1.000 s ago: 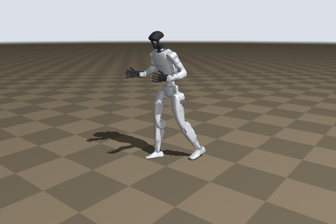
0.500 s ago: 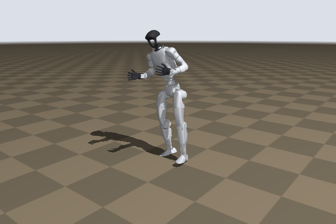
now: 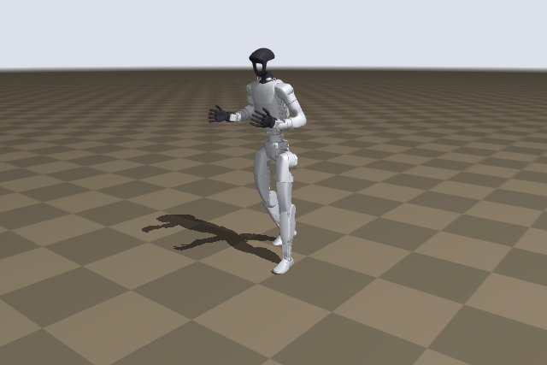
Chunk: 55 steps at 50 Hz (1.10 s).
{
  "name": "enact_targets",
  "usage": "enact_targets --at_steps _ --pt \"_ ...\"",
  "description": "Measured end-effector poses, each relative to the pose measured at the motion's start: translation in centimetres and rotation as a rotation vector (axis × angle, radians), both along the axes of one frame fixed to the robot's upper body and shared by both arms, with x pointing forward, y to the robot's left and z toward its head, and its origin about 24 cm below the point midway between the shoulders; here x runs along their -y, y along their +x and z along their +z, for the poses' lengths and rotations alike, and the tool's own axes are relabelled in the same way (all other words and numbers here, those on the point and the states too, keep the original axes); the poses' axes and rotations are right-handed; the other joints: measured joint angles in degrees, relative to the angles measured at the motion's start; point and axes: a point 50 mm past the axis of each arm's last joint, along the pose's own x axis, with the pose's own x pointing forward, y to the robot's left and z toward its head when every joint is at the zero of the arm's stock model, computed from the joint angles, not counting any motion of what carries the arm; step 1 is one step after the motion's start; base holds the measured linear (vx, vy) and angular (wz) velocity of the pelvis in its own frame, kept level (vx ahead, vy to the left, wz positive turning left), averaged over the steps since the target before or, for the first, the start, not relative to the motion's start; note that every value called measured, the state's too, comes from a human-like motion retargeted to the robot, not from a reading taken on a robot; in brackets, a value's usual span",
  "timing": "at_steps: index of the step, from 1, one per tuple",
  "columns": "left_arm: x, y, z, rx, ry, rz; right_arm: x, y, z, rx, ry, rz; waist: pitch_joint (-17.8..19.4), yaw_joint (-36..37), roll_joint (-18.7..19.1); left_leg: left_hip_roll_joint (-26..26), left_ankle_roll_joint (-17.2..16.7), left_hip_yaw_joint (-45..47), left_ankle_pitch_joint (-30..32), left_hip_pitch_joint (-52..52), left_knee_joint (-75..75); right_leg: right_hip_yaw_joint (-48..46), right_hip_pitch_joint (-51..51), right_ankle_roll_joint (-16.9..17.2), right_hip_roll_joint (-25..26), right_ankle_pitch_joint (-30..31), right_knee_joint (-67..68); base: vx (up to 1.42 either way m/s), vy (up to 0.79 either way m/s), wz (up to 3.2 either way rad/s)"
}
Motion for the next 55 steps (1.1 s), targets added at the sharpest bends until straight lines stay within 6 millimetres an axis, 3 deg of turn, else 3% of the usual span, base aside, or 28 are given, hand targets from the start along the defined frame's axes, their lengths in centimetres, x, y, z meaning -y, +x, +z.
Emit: enact_targets --at_steps 7,12,15,18,22,27,30,34,37,42,49,55 --pt "-1.2 0.2 0.7 -0.002 0.079 0.052 0.4 -0.3 -0.3 -0.016 0.045 -0.012 -0.3 -1.3 -2.6 0.1 2.4 -1.0 -5.0 4.6 3.4 0.0 -10.4 -0.9 -2.5 9.4 25.0 0.39 0.24 0.0" --pt "-1.7 0.3 1.1 -0.007 0.119 0.079 0.4 -0.3 -0.4 -0.019 0.056 -0.024 0.5 -2.6 -3.2 0.7 3.3 -2.1 -9.4 5.9 8.2 -7.0 -15.7 -5.7 -6.1 5.2 31.3 0.32 0.18 0.17" --pt "-1.7 0.4 1.1 -0.007 0.13 0.08 0.4 -0.2 -0.4 -0.017 0.059 -0.025 1.2 -3.6 -3.1 0.8 4.0 -3.2 -10.8 6.8 9.2 -10.6 -17.1 -7.1 -5.6 1.9 26.4 0.28 0.13 0.35" --pt "-1.7 0.5 1.1 -0.012 0.127 0.072 0.4 -0.1 -0.2 -0.011 0.059 -0.018 2.0 -4.7 -3.3 0.2 4.4 -4.6 -11.7 7.6 9.7 -11.9 -17.9 -6.3 -3.5 1.3 16.3 0.27 0.08 0.45" --pt "-1.3 0.6 1.0 -0.001 0.116 0.066 0.1 0.0 0.2 0.011 0.062 -0.011 3.6 -6.5 -4.3 -1.6 4.3 -6.9 -12.9 8.6 10.4 -10.2 -18.1 -3.1 -1.0 5.2 -0.6 0.28 0.03 0.58" --pt "-0.4 0.8 0.9 0.014 0.106 0.023 0.0 -0.1 0.9 0.05 0.067 -0.017 6.1 -8.4 -5.4 -3.8 2.9 -10.2 -14.7 11.5 10.3 -6.9 -18.0 3.3 -0.2 9.8 -17.2 0.32 -0.06 0.67" --pt "0.2 1.0 1.0 0.025 0.107 -0.01 -0.1 -0.1 1.3 0.074 0.078 -0.023 6.9 -7.7 -4.4 -1.0 0.0 -10.4 -15.6 12.7 10.4 -6.9 -19.2 3.5 3.5 8.2 -21.9 0.35 -0.34 0.29" --pt "1.0 1.3 1.1 0.035 0.106 -0.047 -0.2 0.2 1.6 0.091 0.083 -0.03 7.0 -7.0 -2.7 0.2 -1.5 -11.1 -16.5 13.7 10.9 -9.1 -19.4 3.5 4.5 6.1 -23.4 0.39 -0.22 0.37" --pt "1.5 1.8 1.2 0.043 0.102 -0.062 -0.1 0.6 1.9 0.105 0.074 -0.037 7.0 -7.0 -1.4 -0.1 -1.1 -12.4 -16.1 13.7 11.9 -11.1 -18.7 3.5 3.5 7.9 -23.4 0.41 -0.18 0.49" --pt "1.7 1.9 1.1 0.033 0.065 -0.063 -0.1 1.1 2.2 0.115 0.043 -0.048 6.6 -5.8 0.7 0.1 1.6 -13.9 -13.4 12.0 19.2 -11.1 -16.8 3.5 1.9 10.1 -21.5 0.43 -0.17 0.22" --pt "1.4 1.3 0.7 0.006 0.014 -0.056 0.3 1.0 2.5 0.122 0.01 -0.052 4.9 -5.6 2.9 3.3 5.3 -9.6 -11.6 2.0 40.6 -10.3 -15.8 3.5 -0.1 5.6 -16.3 0.38 -0.12 0.15" --pt "1.5 1.3 0.7 0.007 -0.014 -0.058 0.2 1.2 2.5 0.105 -0.036 -0.048 4.5 -5.5 1.9 1.3 7.8 -2.0 -13.4 -1.4 35.9 -8.9 -15.4 3.5 -2.1 3.7 -15.6 0.29 -0.12 -0.06"
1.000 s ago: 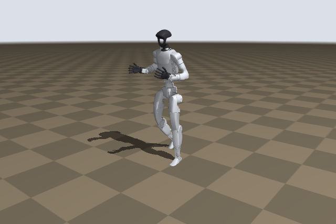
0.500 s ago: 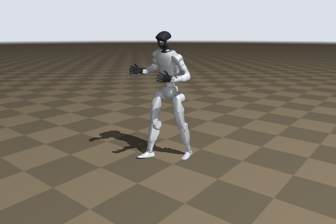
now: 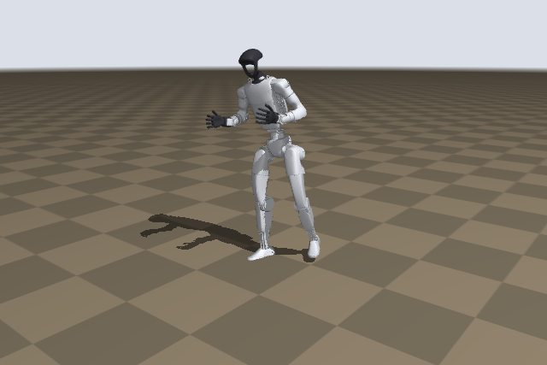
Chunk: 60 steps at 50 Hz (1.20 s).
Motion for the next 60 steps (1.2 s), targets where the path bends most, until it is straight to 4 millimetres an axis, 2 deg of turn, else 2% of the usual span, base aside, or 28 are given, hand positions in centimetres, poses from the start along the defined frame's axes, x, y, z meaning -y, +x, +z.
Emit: enact_targets --at_steps 5,9,15,22,28,30,35,39,43,47,52,56,60 --pt "0.3 0.0 -0.1 -0.004 -0.003 -0.007 0.1 -0.2 -0.3 -0.012 -0.021 -0.01 0.3 -0.4 0.0 -4.5 0.0 2.5 4.3 0.6 -15.6 0.6 1.6 0.0 -2.1 -2.4 1.5 0.3 0.05 -0.08" --pt "0.7 0.2 -0.1 -0.003 -0.011 -0.02 0.4 -0.3 -0.7 -0.028 -0.026 -0.021 1.3 -0.7 0.9 -7.0 -0.9 -0.7 8.6 1.2 -26.9 1.2 3.4 -0.1 -3.1 -5.0 4.4 0.32 0.12 -0.09" --pt "1.3 0.3 -0.1 0.015 -0.036 -0.047 0.2 -0.2 -0.7 -0.02 -0.034 -0.02 2.4 0.7 2.0 -5.8 -5.2 -5.4 13.8 -0.7 -35.9 2.6 5.3 -1.8 -1.4 -8.5 9.0 0.31 0.05 -0.33" --pt "1.4 -0.2 -0.4 0.016 -0.044 -0.061 -0.5 -0.1 0.0 0.016 -0.047 0.025 1.9 2.6 0.6 -3.0 -8.5 -3.2 12.3 -5.2 -35.9 4.7 7.6 -2.4 -1.0 -10.7 10.7 0.32 0.1 -0.4" --pt "1.0 -0.2 -0.6 -0.004 -0.018 -0.059 -1.5 0.6 -0.9 -0.103 -0.061 0.22 0.9 4.2 -1.2 -1.2 -9.1 -1.2 12.5 -4.7 -35.9 6.4 9.8 -2.9 -0.6 -11.6 11.3 0.36 0.19 -0.5" --pt "0.7 -0.1 -0.5 0.005 0.002 -0.048 -1.5 0.7 -1.1 -0.106 -0.136 0.253 0.5 4.6 -2.0 -0.8 -8.9 -0.6 13.7 -3.6 -35.9 6.9 10.8 -3.1 -0.5 -11.3 11.4 0.37 0.25 -0.46" --pt "0.0 0.2 0.2 0.027 0.033 0.023 -1.2 0.4 -1.1 -0.07 -0.031 0.129 0.2 5.0 -4.1 -0.3 -7.7 0.7 15.0 -0.3 -35.9 8.7 11.1 -5.6 -0.6 -8.0 15.3 0.35 0.29 -0.32" --pt "-0.7 0.3 0.8 0.052 0.076 0.079 -1.0 0.1 -1.0 -0.024 0.01 0.034 0.2 4.9 -5.2 -0.2 -6.6 0.6 13.2 2.0 -35.9 8.8 6.7 -7.8 -0.9 -3.3 25.7 0.31 0.31 -0.13" --pt "-1.1 0.3 1.1 0.061 0.116 0.112 -1.3 -0.1 -1.2 -0.023 0.038 0.039 0.2 4.7 -5.9 0.0 -6.3 0.4 11.4 3.4 -35.9 5.6 1.4 -9.1 -1.7 -1.1 35.6 0.27 0.27 0.03" --pt "-1.4 0.3 1.1 0.055 0.136 0.127 -1.4 -0.2 -1.4 -0.04 0.051 0.064 0.5 4.5 -6.1 0.1 -6.6 -0.3 10.2 4.5 -35.7 0.4 -0.6 -10.1 -1.6 -2.3 35.7 0.25 0.21 0.18" --pt "-1.7 0.1 0.7 0.037 0.127 0.137 -1.5 -0.1 -1.4 -0.042 0.059 0.069 1.4 4.5 -7.4 -1.1 -5.9 -1.5 8.8 5.6 -35.0 -2.4 0.2 -8.5 1.3 -1.6 21.6 0.23 0.15 0.25" --pt "-2.0 0.0 0.3 0.021 0.106 0.147 -1.6 0.3 -1.1 -0.026 0.067 0.066 3.2 4.4 -9.6 -3.3 -5.0 -2.3 6.8 6.7 -33.2 1.2 2.0 -4.5 3.6 1.5 7.3 0.23 0.09 0.27" --pt "-2.2 -0.4 -0.4 -0.004 0.097 0.15 -1.7 0.3 -0.9 -0.017 0.078 0.067 4.7 4.3 -11.5 -4.8 -4.9 -2.9 4.7 8.1 -30.7 6.6 2.4 0.0 5.0 5.1 -1.4 0.24 0.01 0.21"
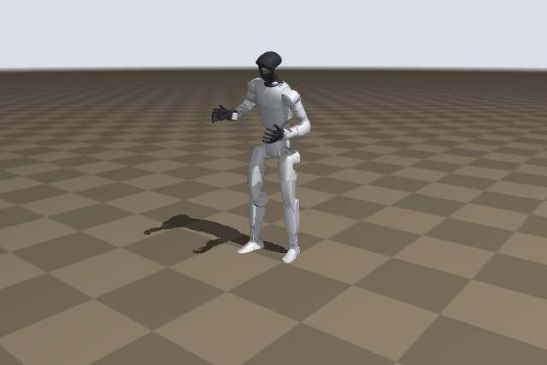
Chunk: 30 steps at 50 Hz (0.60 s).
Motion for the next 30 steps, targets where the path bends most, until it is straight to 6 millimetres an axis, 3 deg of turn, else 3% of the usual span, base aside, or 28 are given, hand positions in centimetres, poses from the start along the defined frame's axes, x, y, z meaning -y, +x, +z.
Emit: enact_targets --at_steps 7,12,20,25,30 --pt "-0.2 0.0 -0.1 -0.003 0.009 -0.002 0.2 0.3 0.4 0.017 0.026 -0.01 2.1 -0.3 0.3 3.5 -2.4 -0.2 -2.3 1.7 4.3 3.1 -2.3 0.0 5.5 3.7 -4.5 0.24 -0.14 0.12" --pt "0.1 0.3 0.3 0.013 0.019 -0.011 0.5 0.2 0.2 0.01 0.036 -0.03 2.7 -1.7 1.1 3.6 -2.2 -1.0 -4.3 2.8 6.8 1.6 -4.4 0.0 5.1 3.7 -5.3 0.26 -0.03 0.23" --pt "0.9 1.1 1.2 0.056 0.024 -0.036 1.0 0.2 0.1 0.008 0.032 -0.064 2.2 -2.3 3.1 3.3 -3.9 -1.4 -5.8 4.2 8.7 -6.0 -6.6 0.0 4.2 -1.8 -6.5 0.29 -0.12 0.13" --pt "1.3 1.5 1.4 0.064 -0.001 -0.04 1.2 0.5 0.4 0.016 0.013 -0.072 1.4 -2.7 5.3 2.6 -3.8 -2.4 -4.8 5.8 9.2 -8.4 -5.1 0.0 3.1 1.1 -6.5 0.37 -0.16 0.11" --pt "1.2 1.4 1.0 0.051 -0.051 -0.045 1.3 0.7 0.7 0.025 -0.013 -0.078 0.3 -3.2 8.1 3.3 -1.5 -4.9 -2.9 5.2 15.7 -7.4 -2.6 0.0 2.1 1.7 -4.7 0.44 -0.09 0.13"
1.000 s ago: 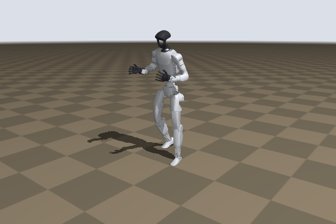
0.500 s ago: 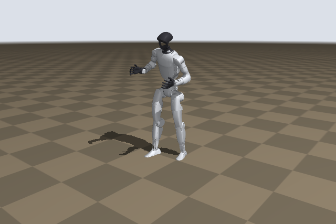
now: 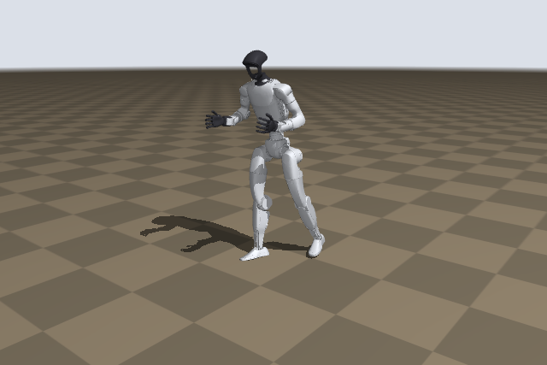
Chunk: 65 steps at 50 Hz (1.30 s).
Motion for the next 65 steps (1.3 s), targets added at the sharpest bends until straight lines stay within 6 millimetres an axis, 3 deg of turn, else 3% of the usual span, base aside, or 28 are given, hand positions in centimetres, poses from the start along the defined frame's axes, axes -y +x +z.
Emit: enact_targets --at_steps 5,10,15,20,25,29,33,42,52,58,60,62,65 --pt "-0.2 -0.7 -0.6 -0.039 -0.009 -0.01 0.6 -0.8 -0.2 0.0 0.006 -0.006 -3.1 -2.1 3.1 3.3 2.6 -1.4 1.8 -9.1 20.2 -0.8 0.1 0.0 -2.5 -5.6 6.7 0.43 0.01 0.34" --pt "-0.2 -1.1 -0.8 -0.058 -0.017 -0.017 0.8 -1.2 -0.5 -0.027 -0.012 -0.009 -4.5 -2.7 3.7 4.2 5.1 2.0 1.0 -14.0 26.6 -0.2 0.4 0.0 -4.5 -8.7 9.7 0.34 -0.08 0.07" --pt "0.0 -1.5 -1.2 -0.067 -0.027 -0.028 0.5 -1.2 -0.6 -0.034 -0.05 0.003 -4.4 -1.6 4.4 3.1 4.5 4.5 -3.3 -16.2 19.7 2.0 0.8 0.0 -4.0 -9.8 10.7 0.27 -0.09 -0.39" --pt "0.2 -2.0 -1.7 -0.082 -0.041 -0.046 0.6 -1.3 -0.7 -0.032 -0.079 -0.017 -3.4 -0.9 4.7 -0.8 3.3 3.5 -2.6 -16.3 4.8 4.0 2.3 0.0 -4.5 -11.0 11.4 0.26 0.01 -0.38" --pt "0.2 -2.4 -2.3 -0.101 -0.048 -0.052 1.0 -1.4 -0.9 -0.036 -0.089 -0.052 -2.0 -0.2 4.6 -3.0 1.9 1.5 3.3 -15.9 -8.4 5.6 4.2 0.0 -5.3 -12.6 13.1 0.26 0.07 -0.34" --pt "0.1 -2.1 -2.3 -0.098 -0.059 -0.041 1.1 -1.0 -0.7 -0.025 -0.089 -0.069 -1.0 1.2 4.6 -3.4 0.2 1.2 12.4 -14.6 -20.8 7.3 5.5 0.0 -4.8 -13.0 12.7 0.24 0.08 -0.45" --pt "-0.1 -2.8 -2.6 -0.109 -0.044 -0.036 1.1 -1.5 -0.9 -0.03 -0.099 -0.052 -1.1 1.2 4.3 -1.7 -2.4 4.9 10.8 -17.2 -18.9 7.4 7.1 -0.6 -5.3 -14.9 15.6 0.29 0.14 -0.19" --pt "-0.1 -2.2 -2.1 -0.087 -0.059 -0.032 0.6 -1.0 -1.0 -0.042 -0.083 -0.031 -3.2 3.1 1.8 0.2 -2.4 9.9 12.0 -17.4 -20.8 9.8 9.1 -1.3 -5.1 -14.8 16.0 0.3 0.18 -0.34" --pt "-0.5 -1.9 -1.3 -0.061 0.012 -0.015 -0.7 -1.0 -1.1 -0.037 -0.058 0.042 -5.3 2.7 0.2 1.7 0.3 8.6 10.0 -12.0 -20.8 12.8 8.3 -4.7 -3.4 -5.3 24.6 0.32 0.26 -0.07" --pt "-1.1 -2.0 -1.1 -0.068 0.065 0.011 -1.4 -1.0 -1.0 -0.03 -0.051 0.071 -5.8 2.6 0.5 2.4 0.7 7.4 7.7 -9.8 -20.8 7.6 2.9 -6.9 -4.4 -3.4 35.4 0.28 0.21 0.16" --pt "-1.4 -2.0 -1.1 -0.076 0.098 0.019 -1.2 -0.5 -1.1 -0.031 -0.301 0.048 -5.7 2.5 0.2 2.1 0.8 6.9 7.0 -9.1 -20.6 5.1 2.0 -7.5 -5.3 -4.8 35.7 0.26 0.16 0.26" --pt "-1.6 -2.1 -1.2 -0.078 0.082 0.029 -1.6 -0.9 -1.0 -0.03 -0.05 0.079 -5.4 2.3 0.2 1.9 0.6 6.3 6.3 -8.3 -20.3 3.5 2.0 -8.4 -5.0 -5.9 32.9 0.26 0.13 0.32" --pt "-1.9 -2.3 -1.3 -0.088 0.092 0.039 -1.6 -1.0 -1.1 -0.037 -0.047 0.082 -5.2 1.7 -0.5 1.1 0.6 5.4 4.7 -7.6 -18.8 3.3 2.2 -7.9 -4.1 -6.2 25.4 0.26 0.09 0.35"
